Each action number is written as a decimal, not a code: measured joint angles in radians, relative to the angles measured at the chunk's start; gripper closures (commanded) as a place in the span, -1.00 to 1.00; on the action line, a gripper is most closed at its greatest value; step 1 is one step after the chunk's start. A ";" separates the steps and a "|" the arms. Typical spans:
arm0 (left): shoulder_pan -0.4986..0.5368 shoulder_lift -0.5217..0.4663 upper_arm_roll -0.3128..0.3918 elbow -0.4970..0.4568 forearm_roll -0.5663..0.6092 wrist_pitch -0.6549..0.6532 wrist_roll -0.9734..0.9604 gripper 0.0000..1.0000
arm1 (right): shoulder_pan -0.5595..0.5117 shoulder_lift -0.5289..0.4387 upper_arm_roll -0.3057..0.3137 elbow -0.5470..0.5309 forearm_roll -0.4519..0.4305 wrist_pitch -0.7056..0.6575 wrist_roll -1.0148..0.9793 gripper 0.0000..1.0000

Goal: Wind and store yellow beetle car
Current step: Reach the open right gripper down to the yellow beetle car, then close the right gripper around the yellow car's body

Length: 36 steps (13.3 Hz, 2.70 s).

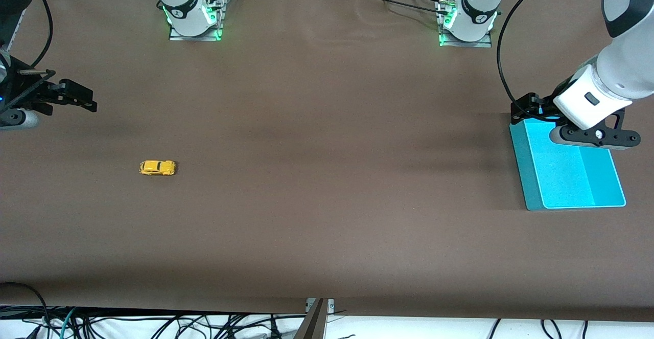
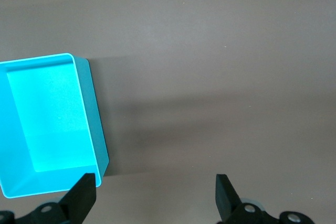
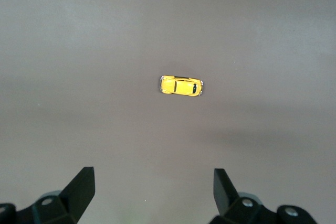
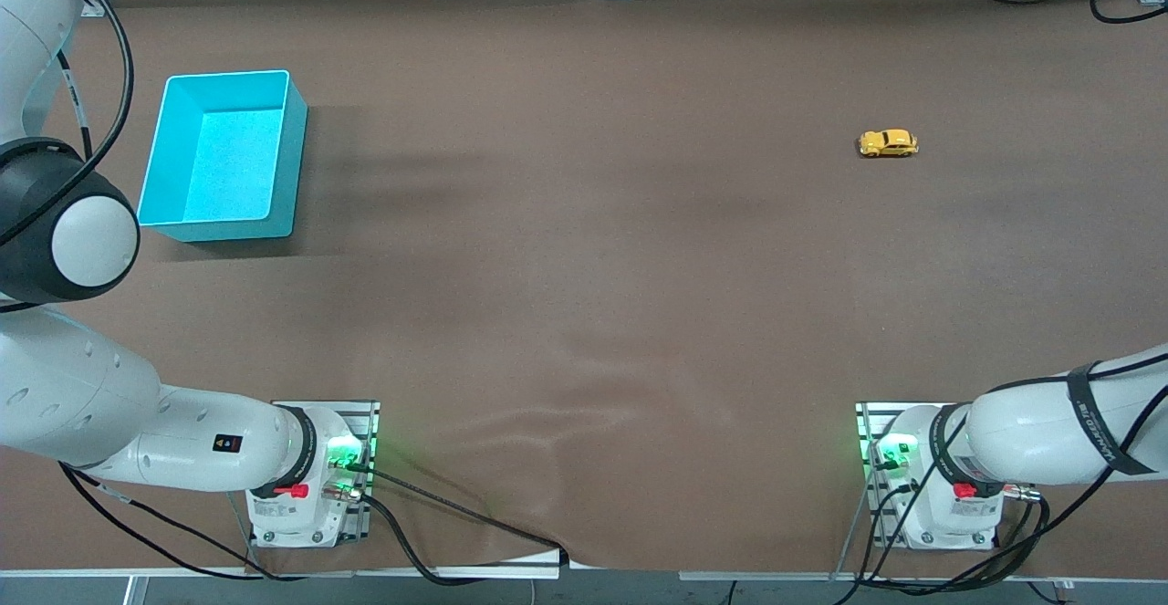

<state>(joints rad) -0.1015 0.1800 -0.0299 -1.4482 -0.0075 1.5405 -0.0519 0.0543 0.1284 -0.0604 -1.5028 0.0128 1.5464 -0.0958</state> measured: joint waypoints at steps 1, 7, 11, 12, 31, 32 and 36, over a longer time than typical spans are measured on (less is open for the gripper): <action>0.000 0.000 0.000 0.000 0.000 0.000 0.000 -1.00 | 0.001 0.007 0.000 0.000 0.000 0.000 0.000 -1.00; 0.000 0.000 0.000 0.000 0.000 0.000 0.000 -1.00 | 0.012 0.085 0.003 -0.003 0.000 0.009 -0.095 -1.00; 0.000 0.000 0.000 0.000 0.000 0.000 0.000 -1.00 | 0.010 0.166 0.001 -0.005 0.000 0.059 -0.376 -1.00; 0.000 0.000 0.000 0.000 0.000 0.000 0.000 -1.00 | 0.009 0.182 -0.001 -0.010 -0.001 0.079 -0.438 -1.00; 0.000 0.000 0.000 0.000 0.000 0.000 0.000 -1.00 | -0.034 0.319 -0.011 -0.430 -0.020 0.772 -1.374 -1.00; 0.000 0.000 0.000 0.000 0.000 0.000 0.000 -1.00 | -0.034 0.319 -0.011 -0.461 -0.020 0.822 -1.388 -1.00; 0.000 0.000 0.000 0.000 0.000 0.000 0.000 -1.00 | -0.034 0.318 -0.011 -0.522 -0.020 0.918 -1.476 -1.00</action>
<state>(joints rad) -0.1015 0.1799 -0.0299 -1.4479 -0.0075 1.5404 -0.0519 0.0201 0.4468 -0.0711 -2.0251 -0.0075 2.4649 -1.5714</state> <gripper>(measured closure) 0.000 0.000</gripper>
